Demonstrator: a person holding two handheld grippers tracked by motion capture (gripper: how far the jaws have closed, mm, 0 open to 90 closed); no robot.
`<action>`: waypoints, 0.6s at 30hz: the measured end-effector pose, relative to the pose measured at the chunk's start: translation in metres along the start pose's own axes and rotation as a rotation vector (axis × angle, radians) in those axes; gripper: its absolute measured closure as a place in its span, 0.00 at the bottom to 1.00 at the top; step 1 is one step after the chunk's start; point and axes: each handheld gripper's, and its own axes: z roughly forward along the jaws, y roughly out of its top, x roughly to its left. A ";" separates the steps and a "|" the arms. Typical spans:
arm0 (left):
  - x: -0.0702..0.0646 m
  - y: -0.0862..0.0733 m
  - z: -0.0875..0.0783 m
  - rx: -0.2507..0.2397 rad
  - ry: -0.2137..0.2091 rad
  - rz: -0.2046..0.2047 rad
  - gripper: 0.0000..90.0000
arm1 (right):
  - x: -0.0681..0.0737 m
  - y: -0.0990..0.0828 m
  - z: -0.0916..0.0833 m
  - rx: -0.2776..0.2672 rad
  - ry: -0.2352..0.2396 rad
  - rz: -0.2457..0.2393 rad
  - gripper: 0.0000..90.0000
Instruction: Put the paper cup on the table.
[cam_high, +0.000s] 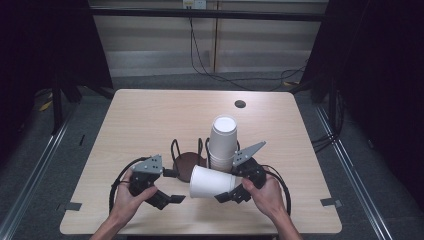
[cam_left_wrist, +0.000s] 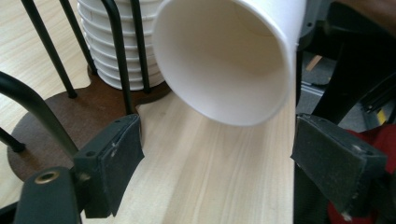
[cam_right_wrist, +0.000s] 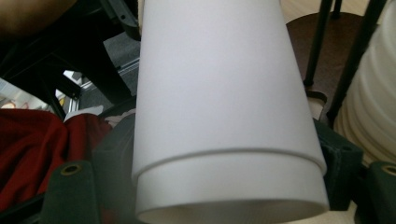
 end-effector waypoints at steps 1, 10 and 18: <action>0.000 0.000 0.000 -0.007 0.001 -0.001 0.18 | 0.000 0.000 0.000 -0.010 0.002 0.001 0.27; -0.009 0.004 0.001 -0.059 -0.005 -0.014 0.18 | 0.000 -0.003 0.002 -0.064 0.033 -0.008 0.27; -0.011 0.004 0.002 -0.095 -0.015 -0.031 0.18 | -0.001 -0.004 0.002 -0.108 0.049 -0.022 0.27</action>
